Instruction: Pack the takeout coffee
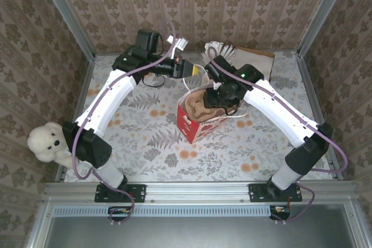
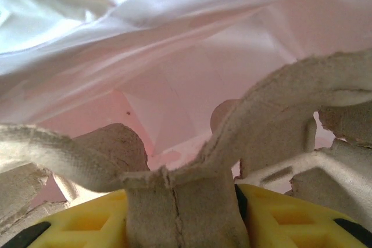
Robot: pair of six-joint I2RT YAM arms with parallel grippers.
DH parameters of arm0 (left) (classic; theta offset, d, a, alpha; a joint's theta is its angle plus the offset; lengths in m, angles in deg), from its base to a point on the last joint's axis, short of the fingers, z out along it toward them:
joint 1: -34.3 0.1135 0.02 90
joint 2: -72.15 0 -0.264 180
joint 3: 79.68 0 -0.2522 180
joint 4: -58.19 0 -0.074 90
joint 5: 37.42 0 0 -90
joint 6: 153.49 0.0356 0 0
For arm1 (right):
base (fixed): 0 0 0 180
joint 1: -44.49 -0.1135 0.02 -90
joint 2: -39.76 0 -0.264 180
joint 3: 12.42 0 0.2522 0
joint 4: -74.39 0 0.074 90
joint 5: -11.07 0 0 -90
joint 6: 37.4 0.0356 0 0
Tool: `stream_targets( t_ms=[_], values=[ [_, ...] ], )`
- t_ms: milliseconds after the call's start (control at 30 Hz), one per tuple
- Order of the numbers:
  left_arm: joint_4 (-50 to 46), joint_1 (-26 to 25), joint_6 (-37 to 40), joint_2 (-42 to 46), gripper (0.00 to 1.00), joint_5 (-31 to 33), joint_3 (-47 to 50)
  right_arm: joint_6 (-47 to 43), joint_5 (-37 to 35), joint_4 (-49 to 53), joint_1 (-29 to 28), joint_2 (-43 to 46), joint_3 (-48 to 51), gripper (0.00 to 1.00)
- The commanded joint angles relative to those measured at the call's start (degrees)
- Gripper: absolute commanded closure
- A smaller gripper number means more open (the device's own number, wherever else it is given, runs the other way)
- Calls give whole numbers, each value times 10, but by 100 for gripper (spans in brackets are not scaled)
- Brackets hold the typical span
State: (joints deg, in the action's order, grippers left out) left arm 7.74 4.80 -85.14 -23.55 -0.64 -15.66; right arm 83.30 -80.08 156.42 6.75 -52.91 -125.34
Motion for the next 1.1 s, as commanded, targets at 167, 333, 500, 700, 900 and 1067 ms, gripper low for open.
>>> stream_targets(
  t_ms=[167, 333, 500, 700, 900, 1067],
  values=[
    [20, 6, -31, -34, 100, -24, -33, 73, 27, 14, -50, 7, 20, 54],
    [9, 16, -35, -48, 100, 0, -39, -2, 7, 11, -69, -11, 12, 53],
    [17, 30, -45, -54, 100, 3, -45, -75, -32, 31, -68, -12, 8, 53],
    [49, 30, -51, -47, 100, -22, -41, -95, -31, 37, -66, -38, 1, 54],
    [53, 30, -47, -45, 100, -23, -36, -99, -12, 35, -57, -61, 8, 54],
    [67, 30, -46, -41, 100, -26, -32, -96, 4, 37, -54, -78, 5, 54]
  ],
)
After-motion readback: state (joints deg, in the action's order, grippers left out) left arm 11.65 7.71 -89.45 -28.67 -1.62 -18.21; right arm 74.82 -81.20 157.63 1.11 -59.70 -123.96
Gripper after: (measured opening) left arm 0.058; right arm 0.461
